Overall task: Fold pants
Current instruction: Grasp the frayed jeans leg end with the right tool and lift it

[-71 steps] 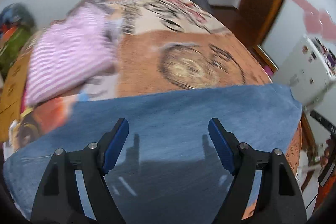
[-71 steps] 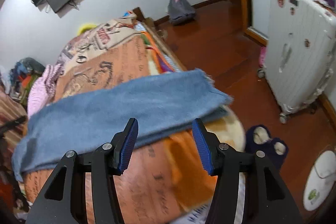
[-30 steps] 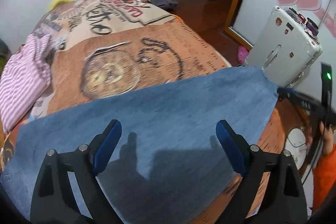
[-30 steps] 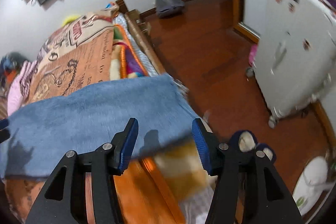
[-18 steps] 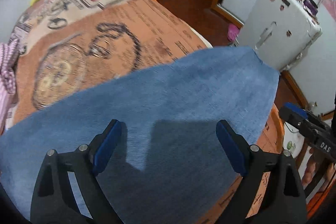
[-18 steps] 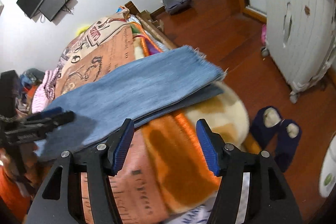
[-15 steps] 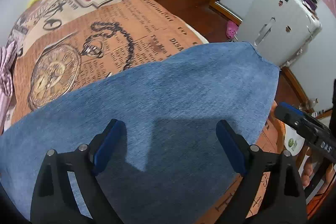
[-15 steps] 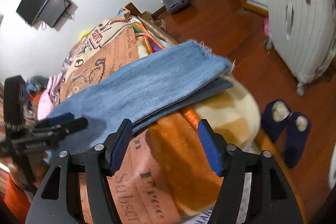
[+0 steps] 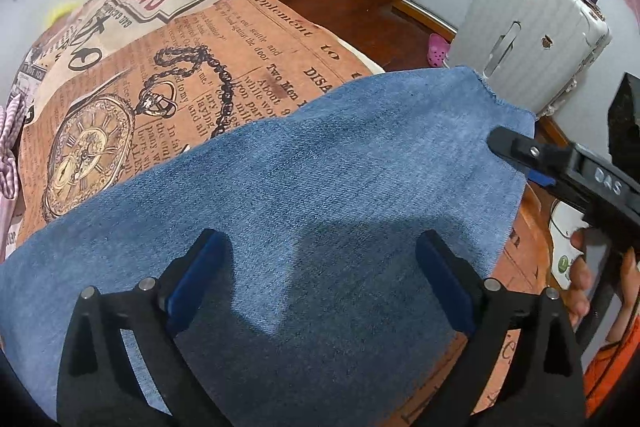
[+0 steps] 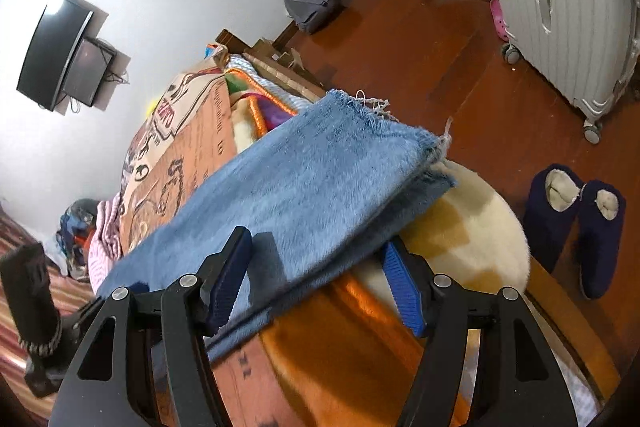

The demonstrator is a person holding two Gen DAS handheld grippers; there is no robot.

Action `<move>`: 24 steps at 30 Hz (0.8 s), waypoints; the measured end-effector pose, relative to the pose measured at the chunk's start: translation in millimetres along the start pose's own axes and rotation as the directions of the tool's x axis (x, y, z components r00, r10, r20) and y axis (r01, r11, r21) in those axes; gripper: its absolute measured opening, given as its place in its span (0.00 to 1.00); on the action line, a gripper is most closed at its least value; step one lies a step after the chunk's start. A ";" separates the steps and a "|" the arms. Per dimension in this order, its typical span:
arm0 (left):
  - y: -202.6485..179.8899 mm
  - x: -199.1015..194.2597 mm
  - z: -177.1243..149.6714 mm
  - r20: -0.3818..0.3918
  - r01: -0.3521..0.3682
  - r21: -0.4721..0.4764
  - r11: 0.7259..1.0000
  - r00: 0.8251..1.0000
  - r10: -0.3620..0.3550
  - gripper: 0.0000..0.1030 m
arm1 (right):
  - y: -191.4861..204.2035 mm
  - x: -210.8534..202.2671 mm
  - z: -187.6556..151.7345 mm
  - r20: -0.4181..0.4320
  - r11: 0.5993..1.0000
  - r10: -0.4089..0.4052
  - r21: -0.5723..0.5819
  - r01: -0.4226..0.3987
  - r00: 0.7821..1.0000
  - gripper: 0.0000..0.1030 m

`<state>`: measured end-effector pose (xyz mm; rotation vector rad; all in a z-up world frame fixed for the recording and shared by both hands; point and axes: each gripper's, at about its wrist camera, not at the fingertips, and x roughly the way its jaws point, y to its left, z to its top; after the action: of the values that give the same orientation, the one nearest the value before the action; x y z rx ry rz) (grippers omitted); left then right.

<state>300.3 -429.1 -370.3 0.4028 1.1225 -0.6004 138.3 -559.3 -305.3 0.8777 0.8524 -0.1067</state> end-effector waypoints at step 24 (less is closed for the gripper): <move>47.6 -97.8 -16.1 0.163 -0.016 -0.080 0.997 0.986 0.029 0.96 | 80.9 -64.0 19.3 0.241 0.973 0.059 -0.231 -0.001 0.969 0.08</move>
<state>289.2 -359.0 -286.3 0.2924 0.9793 -0.5575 140.2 -535.9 -203.1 0.6438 0.6040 -0.0865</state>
